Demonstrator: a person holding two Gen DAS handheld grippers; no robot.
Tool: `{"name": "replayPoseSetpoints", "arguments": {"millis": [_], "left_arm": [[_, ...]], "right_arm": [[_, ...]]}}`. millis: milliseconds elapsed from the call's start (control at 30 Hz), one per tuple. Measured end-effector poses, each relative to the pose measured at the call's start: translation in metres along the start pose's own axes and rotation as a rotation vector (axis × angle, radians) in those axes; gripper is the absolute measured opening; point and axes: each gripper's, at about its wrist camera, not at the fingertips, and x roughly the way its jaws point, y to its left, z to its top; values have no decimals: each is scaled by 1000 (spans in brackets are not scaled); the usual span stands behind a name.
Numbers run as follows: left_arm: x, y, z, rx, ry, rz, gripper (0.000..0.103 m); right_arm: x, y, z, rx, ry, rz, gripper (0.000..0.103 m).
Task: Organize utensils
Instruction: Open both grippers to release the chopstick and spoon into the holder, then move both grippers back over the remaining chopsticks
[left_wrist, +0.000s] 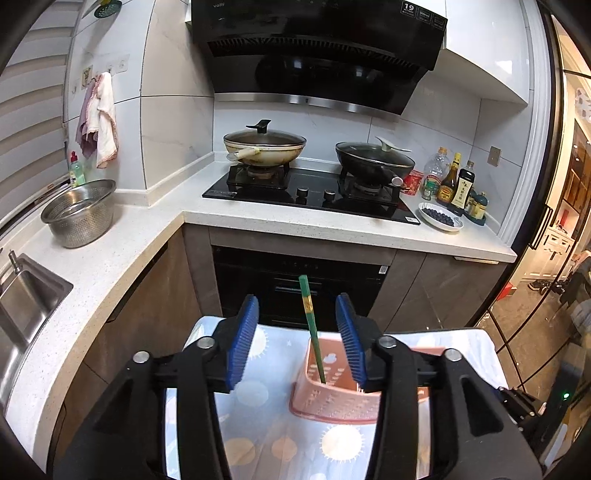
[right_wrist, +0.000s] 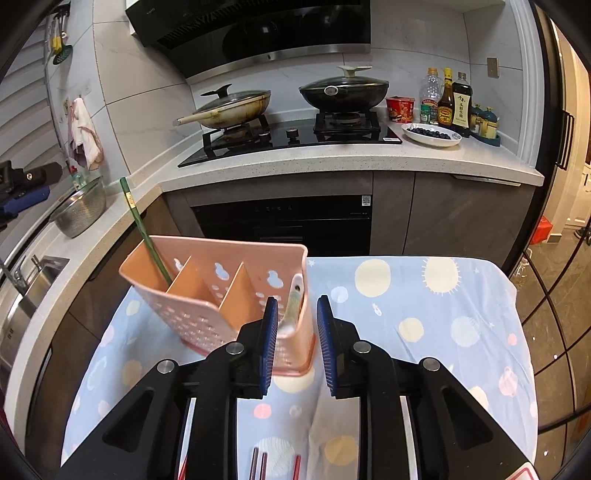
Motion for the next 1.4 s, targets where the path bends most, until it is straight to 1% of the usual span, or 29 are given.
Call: {"name": "replayPoseSetpoints", "arguments": {"millis": [33,100,267,400,467,600,667,833,1000,1133,1233,1400], "left_arm": [[-4,1,-4,2,-2,5,50],[-12,-1,-14,19,1,18,50],[-32,2,-52,32,29,30,50],[-44,6,-94,38,78,36,50],[-48,6,-117,42,115,38,50],[-60,7,-165,51,171,59,50],[-65,10,-188,44,205,57,50],[-83,9,-242,73,261,60,50],[-98,6,-285,73,324,35,50],[-108,3,-310,69,362,19,50],[-114,1,-323,65,386,10,50],[-121,-3,-331,70,396,-6,50]], "right_arm": [[-6,0,-3,-3,-2,2,24],[-17,1,-12,-8,-6,3,26],[-46,1,-45,-12,-8,-3,27],[-66,1,-79,-15,9,-21,27],[-75,1,-98,-23,20,-37,27],[-92,0,-138,-29,53,-53,27],[-100,-1,-159,-28,70,-60,27],[-115,-1,-210,-4,120,-49,27],[-129,-3,-251,24,156,-43,27],[-133,-3,-272,45,181,-30,27],[-135,-1,-280,55,191,-17,27],[-133,6,-284,42,198,-1,27]]}}
